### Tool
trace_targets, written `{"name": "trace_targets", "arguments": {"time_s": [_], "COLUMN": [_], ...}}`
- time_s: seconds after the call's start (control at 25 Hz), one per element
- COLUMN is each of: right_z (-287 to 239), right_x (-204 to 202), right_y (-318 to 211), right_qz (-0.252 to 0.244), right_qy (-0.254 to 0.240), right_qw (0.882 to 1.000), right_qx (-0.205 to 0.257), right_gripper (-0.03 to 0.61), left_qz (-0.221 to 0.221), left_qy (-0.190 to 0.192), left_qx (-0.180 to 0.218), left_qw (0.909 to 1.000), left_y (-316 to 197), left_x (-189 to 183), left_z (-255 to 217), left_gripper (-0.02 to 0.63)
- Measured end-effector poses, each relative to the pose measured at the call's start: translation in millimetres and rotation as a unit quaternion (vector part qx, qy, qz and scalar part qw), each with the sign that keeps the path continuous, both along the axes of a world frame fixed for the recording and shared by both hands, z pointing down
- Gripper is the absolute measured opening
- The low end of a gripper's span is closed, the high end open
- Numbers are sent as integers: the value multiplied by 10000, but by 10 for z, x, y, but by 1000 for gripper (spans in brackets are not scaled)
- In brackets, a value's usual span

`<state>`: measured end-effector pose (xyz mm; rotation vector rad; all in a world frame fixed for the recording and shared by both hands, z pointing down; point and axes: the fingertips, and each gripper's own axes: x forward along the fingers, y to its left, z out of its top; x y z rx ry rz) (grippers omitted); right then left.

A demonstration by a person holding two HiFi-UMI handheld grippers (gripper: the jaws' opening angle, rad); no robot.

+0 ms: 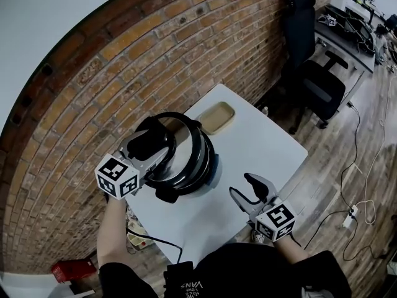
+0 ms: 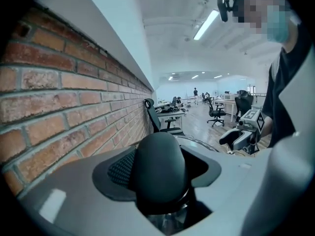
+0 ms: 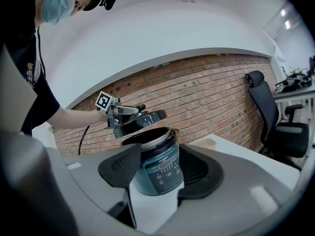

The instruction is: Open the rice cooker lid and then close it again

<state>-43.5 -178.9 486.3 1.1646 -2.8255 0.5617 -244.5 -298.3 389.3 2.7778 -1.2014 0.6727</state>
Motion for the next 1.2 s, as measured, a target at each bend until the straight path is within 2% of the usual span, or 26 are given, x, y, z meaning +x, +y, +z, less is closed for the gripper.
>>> {"name": "trace_targets", "arguments": {"time_s": [0.28, 0.44, 0.64, 0.96, 1.2], "right_z": [-114, -253, -335, -488, -560], "right_x": [-30, -4, 58, 103, 179], "right_y": [121, 147, 218, 413, 607], "right_qz": [-147, -271, -409, -829, -1087], "right_qy": [-166, -126, -138, -124, -149], "right_qw": [9997, 9991, 9982, 9948, 9916], "right_qx": [96, 292, 408, 577, 686], "right_gripper": [235, 235, 235, 235, 235], "left_qz": [-264, -631, -1026, -1619, -2170], "left_qy": [257, 445, 411, 316, 360], "left_qx": [596, 936, 1285, 1383, 1456], "left_qw": [9975, 9926, 9855, 9766, 9646], "left_y": [190, 401, 764, 1445, 1999], "left_x": [-111, -243, -415, -585, -676], "left_z": [-572, -966, -1270, -1332, -1269], "left_gripper": [278, 278, 278, 278, 278]}}
